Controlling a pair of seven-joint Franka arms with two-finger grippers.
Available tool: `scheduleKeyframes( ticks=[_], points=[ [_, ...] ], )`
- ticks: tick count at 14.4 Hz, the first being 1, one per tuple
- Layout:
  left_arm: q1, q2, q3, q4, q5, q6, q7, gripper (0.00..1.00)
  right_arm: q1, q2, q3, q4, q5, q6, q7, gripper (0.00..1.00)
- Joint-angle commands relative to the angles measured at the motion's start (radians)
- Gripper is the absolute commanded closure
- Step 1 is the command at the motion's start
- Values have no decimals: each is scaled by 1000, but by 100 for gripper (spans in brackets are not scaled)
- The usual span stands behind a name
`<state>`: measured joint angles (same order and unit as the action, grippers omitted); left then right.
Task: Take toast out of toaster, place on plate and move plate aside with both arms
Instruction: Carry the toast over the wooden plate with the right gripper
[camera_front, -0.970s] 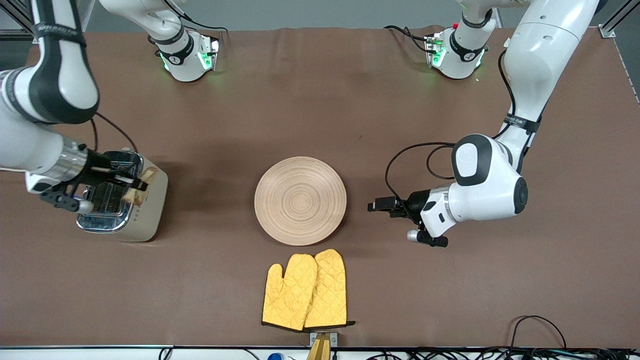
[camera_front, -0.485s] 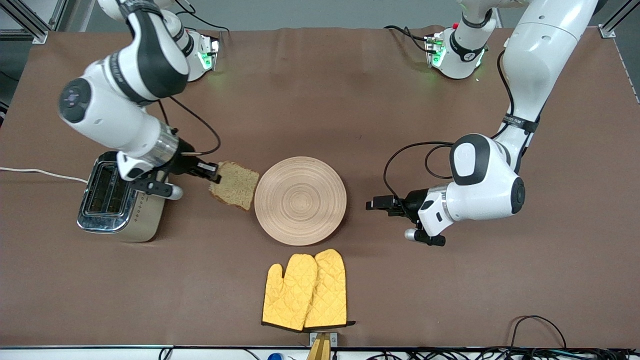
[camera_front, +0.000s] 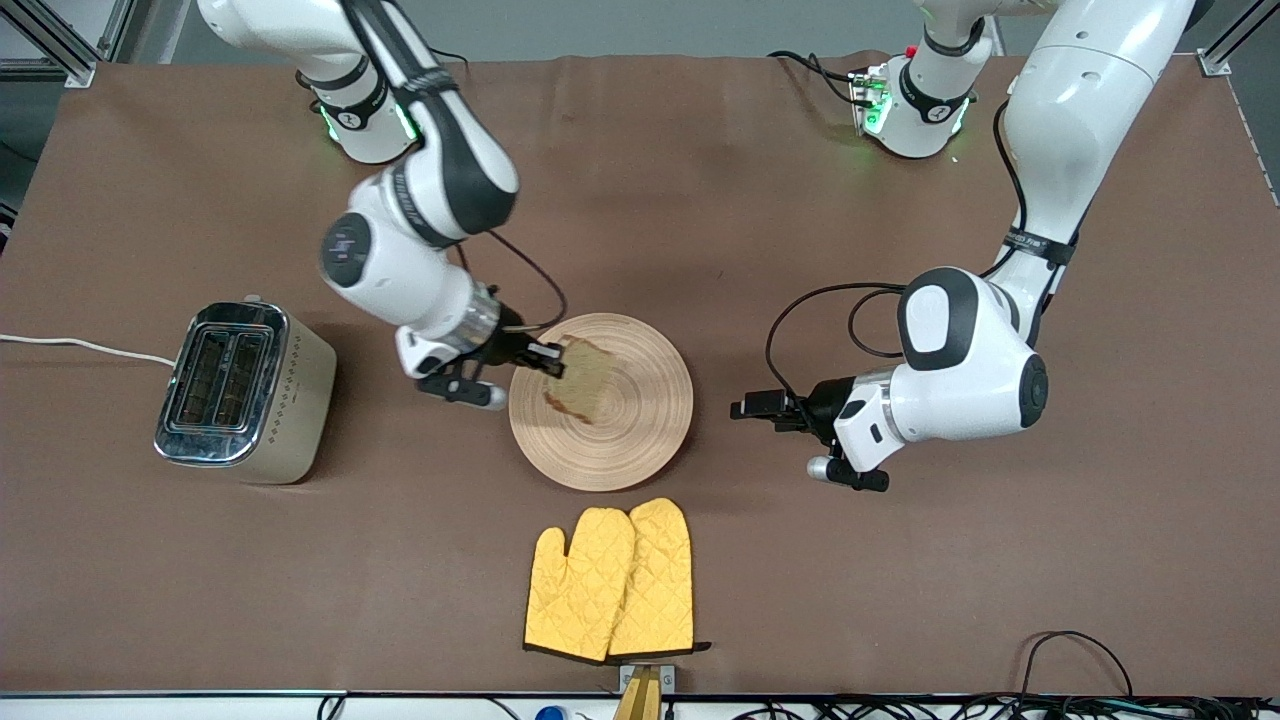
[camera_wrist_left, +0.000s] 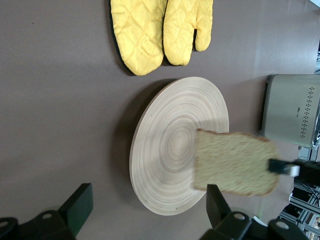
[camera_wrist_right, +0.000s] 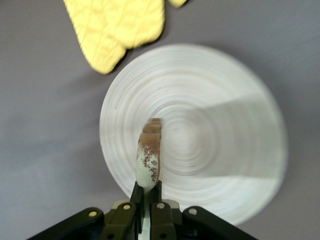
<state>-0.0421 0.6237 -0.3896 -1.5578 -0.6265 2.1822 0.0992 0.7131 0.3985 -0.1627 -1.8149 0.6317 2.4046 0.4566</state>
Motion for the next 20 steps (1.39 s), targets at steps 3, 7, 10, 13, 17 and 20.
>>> scheduleKeyframes(
  ticks=[3,7,10,13,17,20],
  points=[
    [2,2,-5,2,-21,-9,19,0,20,52,-12,17,83,54,-148,100],
    [2,4,-5,4,-21,-9,19,0,-1,103,-14,13,83,89,-314,100],
    [2,19,-5,8,-21,-7,19,0,-23,140,-14,9,83,114,-360,100],
    [-2,45,-5,37,-21,-5,19,0,-46,152,-14,0,83,107,-403,100],
    [-15,80,-6,82,-21,-4,17,0,-61,149,-14,-43,83,102,-438,100],
    [-13,79,-6,82,-22,-4,14,0,-90,143,-12,-63,83,87,-481,100]
  ],
)
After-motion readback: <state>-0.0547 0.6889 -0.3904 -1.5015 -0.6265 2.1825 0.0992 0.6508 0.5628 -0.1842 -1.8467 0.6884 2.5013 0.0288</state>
